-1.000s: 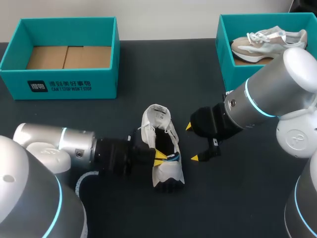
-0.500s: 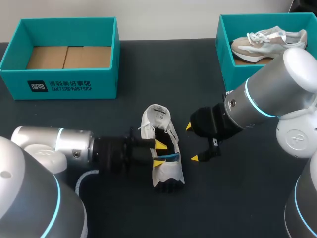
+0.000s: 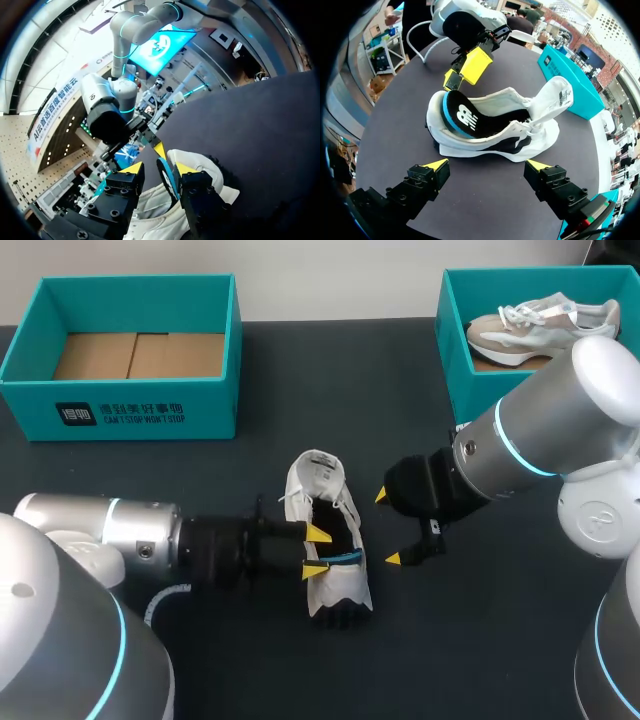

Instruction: Take the shoe out of the shoebox, open the shoe tongue, remove and reinsert the insole, then place the shoe into the shoebox

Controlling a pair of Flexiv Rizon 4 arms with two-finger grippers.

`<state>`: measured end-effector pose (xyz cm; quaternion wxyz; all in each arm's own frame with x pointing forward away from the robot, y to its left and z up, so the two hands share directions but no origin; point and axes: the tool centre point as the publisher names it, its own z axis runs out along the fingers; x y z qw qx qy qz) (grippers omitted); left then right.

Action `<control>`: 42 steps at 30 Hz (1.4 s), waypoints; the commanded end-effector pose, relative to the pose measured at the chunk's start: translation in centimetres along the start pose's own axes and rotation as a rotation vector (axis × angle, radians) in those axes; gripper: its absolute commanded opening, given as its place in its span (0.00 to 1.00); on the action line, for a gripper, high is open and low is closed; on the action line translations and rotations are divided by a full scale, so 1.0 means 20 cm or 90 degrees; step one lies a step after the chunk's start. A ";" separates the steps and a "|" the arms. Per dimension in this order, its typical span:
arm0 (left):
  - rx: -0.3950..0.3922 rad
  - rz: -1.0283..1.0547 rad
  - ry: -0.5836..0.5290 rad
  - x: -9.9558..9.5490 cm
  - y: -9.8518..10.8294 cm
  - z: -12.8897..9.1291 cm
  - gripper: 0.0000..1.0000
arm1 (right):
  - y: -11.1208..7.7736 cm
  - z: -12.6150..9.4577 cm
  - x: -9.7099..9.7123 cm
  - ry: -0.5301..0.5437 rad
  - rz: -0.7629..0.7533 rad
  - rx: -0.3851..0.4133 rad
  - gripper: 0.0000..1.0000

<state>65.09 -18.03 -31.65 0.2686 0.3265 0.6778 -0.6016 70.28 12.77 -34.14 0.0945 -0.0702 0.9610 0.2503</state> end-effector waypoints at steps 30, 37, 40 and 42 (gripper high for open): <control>-0.035 -0.017 0.029 0.08 0.08 -0.01 0.36 | 0.00 0.00 0.01 -0.002 0.000 0.000 1.00; -0.020 -0.005 0.007 0.02 0.01 -0.05 0.47 | 0.00 0.00 0.01 -0.002 0.000 0.000 1.00; -0.018 -0.002 0.005 0.00 -0.01 -0.08 0.47 | 0.00 0.00 0.01 -0.002 0.000 0.000 1.00; -0.019 0.004 0.007 -0.02 -0.02 -0.09 0.48 | 0.00 0.00 0.01 -0.002 0.000 0.000 1.00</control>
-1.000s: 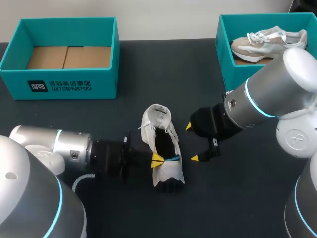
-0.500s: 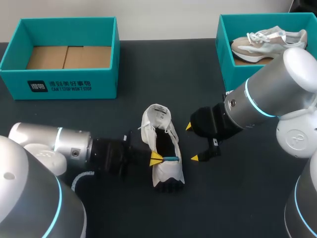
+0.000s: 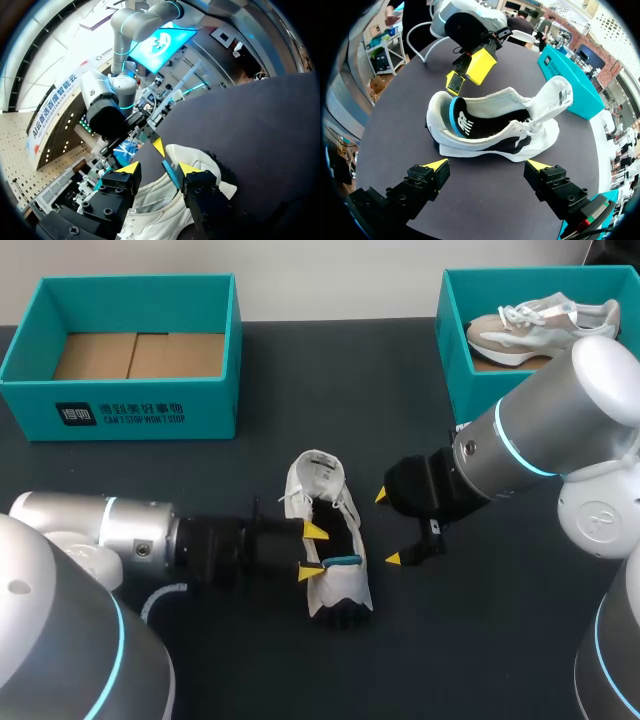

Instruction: Take the shoe out of the shoebox, open the shoe tongue, remove and reinsert the insole, then place the shoe into the shoebox

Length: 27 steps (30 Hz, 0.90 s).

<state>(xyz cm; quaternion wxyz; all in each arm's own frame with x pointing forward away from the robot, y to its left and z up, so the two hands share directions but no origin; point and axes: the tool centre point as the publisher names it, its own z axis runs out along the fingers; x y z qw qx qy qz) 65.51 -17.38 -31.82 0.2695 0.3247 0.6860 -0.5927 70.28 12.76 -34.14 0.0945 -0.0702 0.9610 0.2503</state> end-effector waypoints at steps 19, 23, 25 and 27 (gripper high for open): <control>-0.004 0.041 0.270 -0.21 -0.05 -0.14 0.95 | 0.00 0.00 0.01 -0.002 0.000 0.000 1.00; -0.011 0.054 0.351 -0.23 -0.04 -0.14 1.00 | 0.00 0.00 0.01 -0.002 0.000 0.000 1.00; -0.022 0.051 0.385 -0.25 -0.02 -0.15 1.00 | 0.00 0.00 0.01 -0.002 0.000 0.000 1.00; -0.021 0.032 0.405 -0.26 -0.02 -0.18 1.00 | -0.01 -0.01 0.01 -0.001 0.006 0.007 1.00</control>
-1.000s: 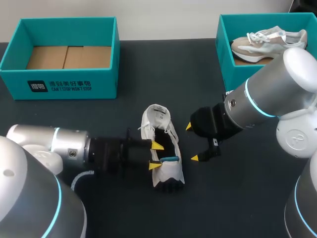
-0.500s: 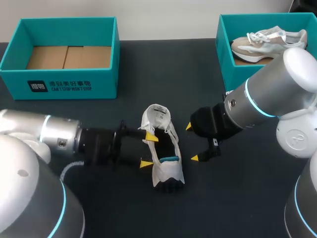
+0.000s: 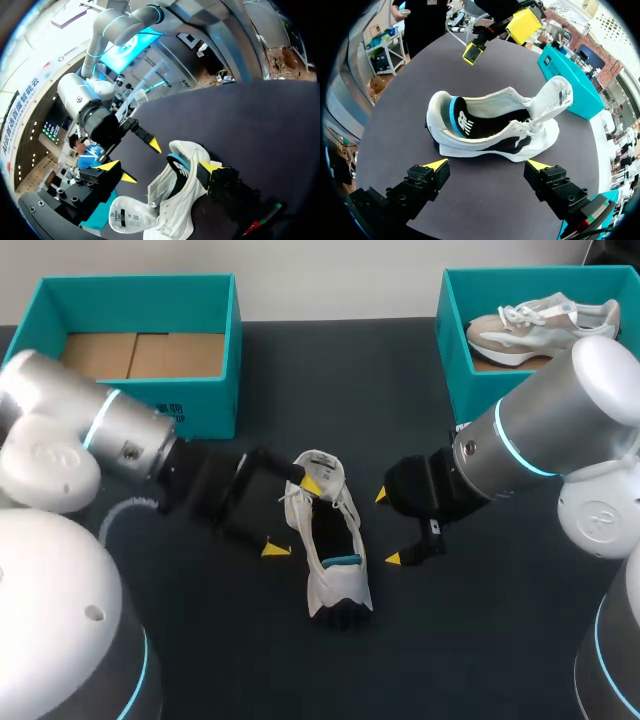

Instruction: Take the shoe out of the shoebox, open the shoe tongue, remove and reinsert the insole, then place the shoe into the shoebox

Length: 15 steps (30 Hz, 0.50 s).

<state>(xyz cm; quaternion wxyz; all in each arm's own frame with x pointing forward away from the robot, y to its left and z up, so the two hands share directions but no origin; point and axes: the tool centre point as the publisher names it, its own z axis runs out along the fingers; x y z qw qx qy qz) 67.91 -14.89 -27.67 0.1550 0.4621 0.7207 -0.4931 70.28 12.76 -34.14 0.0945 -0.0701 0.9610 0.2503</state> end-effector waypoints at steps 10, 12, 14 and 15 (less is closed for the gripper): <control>0.009 -0.027 0.155 -0.03 0.02 -0.05 1.00 | -0.09 -0.18 -0.01 0.028 0.030 0.013 1.00; 0.009 -0.027 0.155 -0.03 0.02 -0.05 1.00 | -0.11 -0.23 -0.01 0.031 0.033 0.014 1.00; 0.009 -0.027 0.155 -0.03 0.02 -0.05 1.00 | -0.13 -0.28 -0.01 0.031 0.035 0.015 1.00; 0.009 -0.027 0.155 -0.03 0.02 -0.05 1.00 | -0.14 -0.30 -0.01 0.033 0.036 0.021 1.00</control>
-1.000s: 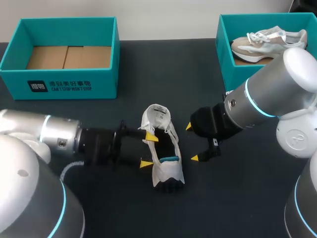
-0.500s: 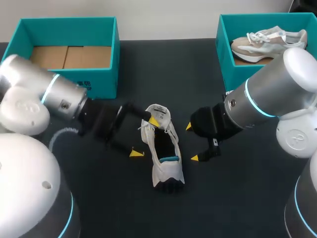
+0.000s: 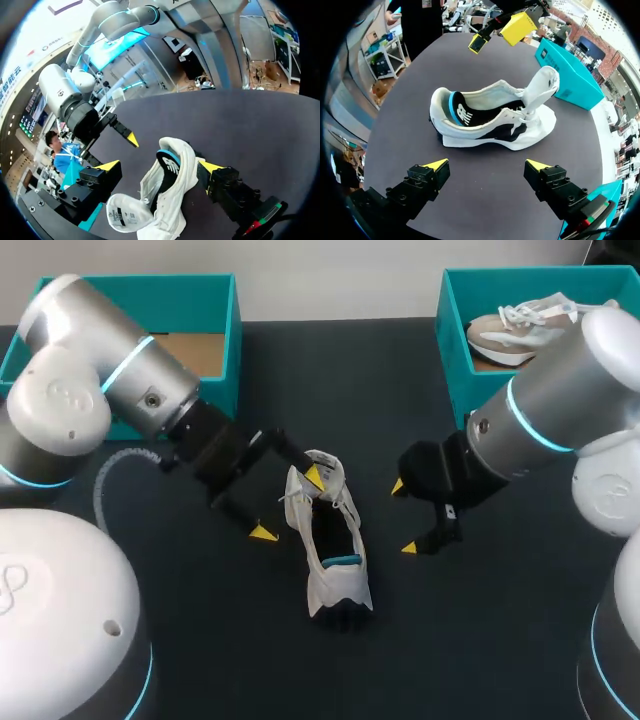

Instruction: Take the shoe out of the shoebox, open the shoe tongue, remove and reinsert the insole, then place the shoe into the shoebox

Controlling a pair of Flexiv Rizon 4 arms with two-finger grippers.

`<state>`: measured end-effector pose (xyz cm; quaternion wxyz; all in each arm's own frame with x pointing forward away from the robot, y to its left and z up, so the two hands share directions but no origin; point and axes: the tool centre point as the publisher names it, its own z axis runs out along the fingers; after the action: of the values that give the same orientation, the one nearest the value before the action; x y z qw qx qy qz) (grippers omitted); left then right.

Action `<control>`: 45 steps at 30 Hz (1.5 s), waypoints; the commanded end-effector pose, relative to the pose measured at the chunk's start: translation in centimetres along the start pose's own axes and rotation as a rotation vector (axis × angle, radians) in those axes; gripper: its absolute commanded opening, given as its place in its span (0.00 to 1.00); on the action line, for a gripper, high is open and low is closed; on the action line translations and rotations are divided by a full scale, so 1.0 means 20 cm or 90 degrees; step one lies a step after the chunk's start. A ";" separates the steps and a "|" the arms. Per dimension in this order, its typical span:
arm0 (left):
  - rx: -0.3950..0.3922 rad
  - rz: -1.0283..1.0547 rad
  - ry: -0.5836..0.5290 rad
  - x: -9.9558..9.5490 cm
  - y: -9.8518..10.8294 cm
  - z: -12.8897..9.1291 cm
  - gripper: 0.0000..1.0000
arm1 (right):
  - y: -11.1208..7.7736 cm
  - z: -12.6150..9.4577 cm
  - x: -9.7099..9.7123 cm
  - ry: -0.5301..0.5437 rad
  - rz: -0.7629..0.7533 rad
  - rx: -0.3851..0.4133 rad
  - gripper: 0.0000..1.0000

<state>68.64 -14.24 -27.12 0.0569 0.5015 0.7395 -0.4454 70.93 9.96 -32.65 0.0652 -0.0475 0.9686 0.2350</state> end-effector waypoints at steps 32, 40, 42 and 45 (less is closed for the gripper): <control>0.000 0.020 0.282 -0.09 0.11 -0.02 0.67 | -0.01 -0.53 0.01 0.032 0.014 0.009 1.00; -0.012 0.053 0.388 -0.10 0.13 0.02 0.00 | -0.01 -0.53 0.01 0.032 0.014 0.009 1.00; -0.007 0.059 0.390 -0.10 0.13 0.03 0.00 | -0.01 -0.53 0.01 0.032 0.014 0.009 1.00; -0.016 0.060 0.396 -0.11 0.13 0.05 0.00 | -0.01 -0.53 0.01 0.032 0.014 0.009 1.00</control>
<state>71.24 -15.50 -27.94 -0.1059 0.6317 0.7095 -0.2938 69.73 4.77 -23.42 0.0388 -0.0429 0.9717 0.2288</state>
